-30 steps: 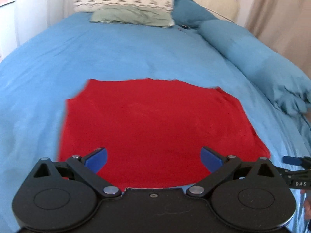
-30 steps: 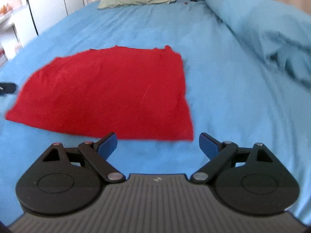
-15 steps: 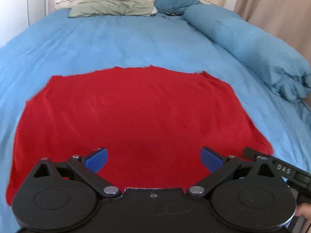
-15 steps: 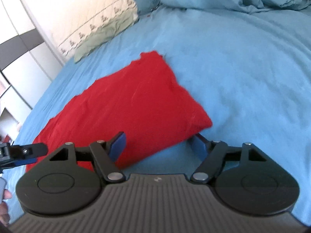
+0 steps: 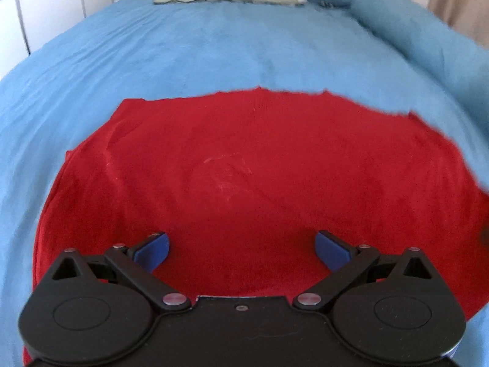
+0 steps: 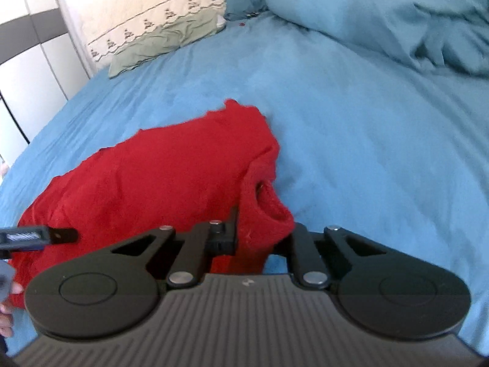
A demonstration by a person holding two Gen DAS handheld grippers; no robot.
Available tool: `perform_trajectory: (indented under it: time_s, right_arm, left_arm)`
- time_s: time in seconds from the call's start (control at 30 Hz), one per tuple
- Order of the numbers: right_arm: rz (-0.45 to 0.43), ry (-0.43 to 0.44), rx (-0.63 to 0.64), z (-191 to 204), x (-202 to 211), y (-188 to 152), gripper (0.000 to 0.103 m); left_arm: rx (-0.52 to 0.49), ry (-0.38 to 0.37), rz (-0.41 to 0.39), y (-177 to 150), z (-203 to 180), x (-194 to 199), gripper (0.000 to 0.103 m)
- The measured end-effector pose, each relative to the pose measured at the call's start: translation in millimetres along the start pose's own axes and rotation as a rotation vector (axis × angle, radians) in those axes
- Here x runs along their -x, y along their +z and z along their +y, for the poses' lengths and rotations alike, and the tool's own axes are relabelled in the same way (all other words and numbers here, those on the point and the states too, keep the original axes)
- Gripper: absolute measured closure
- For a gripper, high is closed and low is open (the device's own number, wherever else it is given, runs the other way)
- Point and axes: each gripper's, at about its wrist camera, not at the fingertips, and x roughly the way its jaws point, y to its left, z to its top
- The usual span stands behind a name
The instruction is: Fold small clothes
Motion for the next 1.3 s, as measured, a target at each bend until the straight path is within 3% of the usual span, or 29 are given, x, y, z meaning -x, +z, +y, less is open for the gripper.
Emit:
perform_trajectory:
  time_s: [0.2,0.3,0.4,0.5,0.57,0.63,0.7,0.83,0.9,0.93,0.97,1.03,1.13,1.3]
  right_arm:
    - [-0.032,0.057,0.114,62,25,39,0.079]
    - [-0.061,0.138,0.218,119,36,59,0.079]
    - [-0.048,0.249,0.336,192,37,66,0.079]
    - [-0.014,0.372,0.497,259,29,45,0.080]
    - [0.068,0.445,0.600,299,13,13,0.080]
    - [0.157,0.443,0.681,326,-10,-19,0.080]
    - [0.193,0.413,0.757,342,-26,-51,0.080]
    - [0.180,0.391,0.763,348,-33,-71,0.079]
    - [0.181,0.410,0.774,347,-29,-68,0.072]
    - [0.182,0.427,0.778,349,-27,-68,0.052]
    - [0.180,0.445,0.776,344,-20,-65,0.024]
    - [0.119,0.486,0.749,334,-1,-55,0.008]
    - [0.066,0.518,0.658,310,21,-33,0.008]
    - [0.004,0.404,0.554,243,36,-24,0.005]
  left_arm:
    - [-0.024,-0.028,0.033,4,10,5,0.000]
    - [-0.004,0.028,-0.003,-6,36,29,0.000]
    - [0.024,0.036,-0.032,-25,76,55,0.000]
    - [0.046,0.054,-0.020,-51,118,72,0.000]
    - [0.075,0.047,-0.003,-68,142,78,0.000]
    - [0.102,0.035,0.009,-83,160,81,0.000]
    - [0.100,0.018,0.012,-95,171,83,0.000]
    - [0.067,0.006,-0.005,-104,176,89,0.000]
    - [0.056,0.004,-0.006,-104,175,93,0.000]
    - [0.054,-0.005,-0.007,-106,176,96,0.000]
    - [0.054,-0.016,-0.011,-107,175,99,0.000]
    - [0.054,-0.037,-0.027,-106,179,107,0.000]
    - [0.059,-0.072,-0.067,-105,180,122,0.000]
    - [0.087,-0.163,-0.137,-92,173,140,0.000]
